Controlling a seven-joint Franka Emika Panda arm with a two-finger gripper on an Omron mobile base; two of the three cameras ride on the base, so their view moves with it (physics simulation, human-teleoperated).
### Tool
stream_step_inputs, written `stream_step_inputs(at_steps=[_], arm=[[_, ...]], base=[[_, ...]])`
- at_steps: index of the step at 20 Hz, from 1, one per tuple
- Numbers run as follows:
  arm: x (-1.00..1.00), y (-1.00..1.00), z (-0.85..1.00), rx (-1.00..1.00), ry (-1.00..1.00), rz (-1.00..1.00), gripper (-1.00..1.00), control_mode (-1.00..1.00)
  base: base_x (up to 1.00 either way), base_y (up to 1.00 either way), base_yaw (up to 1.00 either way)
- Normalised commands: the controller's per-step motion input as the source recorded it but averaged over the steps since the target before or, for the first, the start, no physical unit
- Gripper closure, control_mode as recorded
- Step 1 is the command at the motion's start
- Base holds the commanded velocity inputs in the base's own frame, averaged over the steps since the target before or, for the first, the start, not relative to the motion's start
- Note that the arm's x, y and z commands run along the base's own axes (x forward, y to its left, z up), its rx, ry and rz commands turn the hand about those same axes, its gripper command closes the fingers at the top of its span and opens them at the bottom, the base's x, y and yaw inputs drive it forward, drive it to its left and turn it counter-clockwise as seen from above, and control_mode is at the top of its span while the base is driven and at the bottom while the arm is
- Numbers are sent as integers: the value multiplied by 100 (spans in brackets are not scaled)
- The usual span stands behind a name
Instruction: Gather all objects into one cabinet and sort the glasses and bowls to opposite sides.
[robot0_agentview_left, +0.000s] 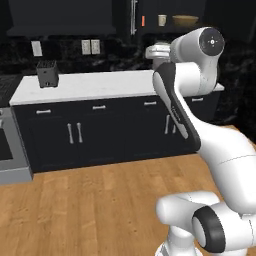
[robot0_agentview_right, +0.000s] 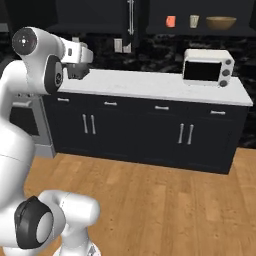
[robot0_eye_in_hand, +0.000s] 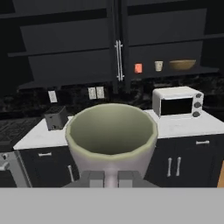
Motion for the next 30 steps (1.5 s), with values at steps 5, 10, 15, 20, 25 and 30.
stream_step_inputs(at_steps=[5,10,15,20,25,30], arm=[[0,0,0,0,0,0,100,100],[0,0,0,0,0,0,100,100],[0,0,0,0,0,0,100,100],[0,0,0,0,0,0,100,100],[0,0,0,0,0,0,100,100],[0,0,0,0,0,0,100,100]], base=[[-27,-100,5],[7,-76,0],[32,-21,0],[49,-4,0],[49,-17,0],[44,-16,0]])
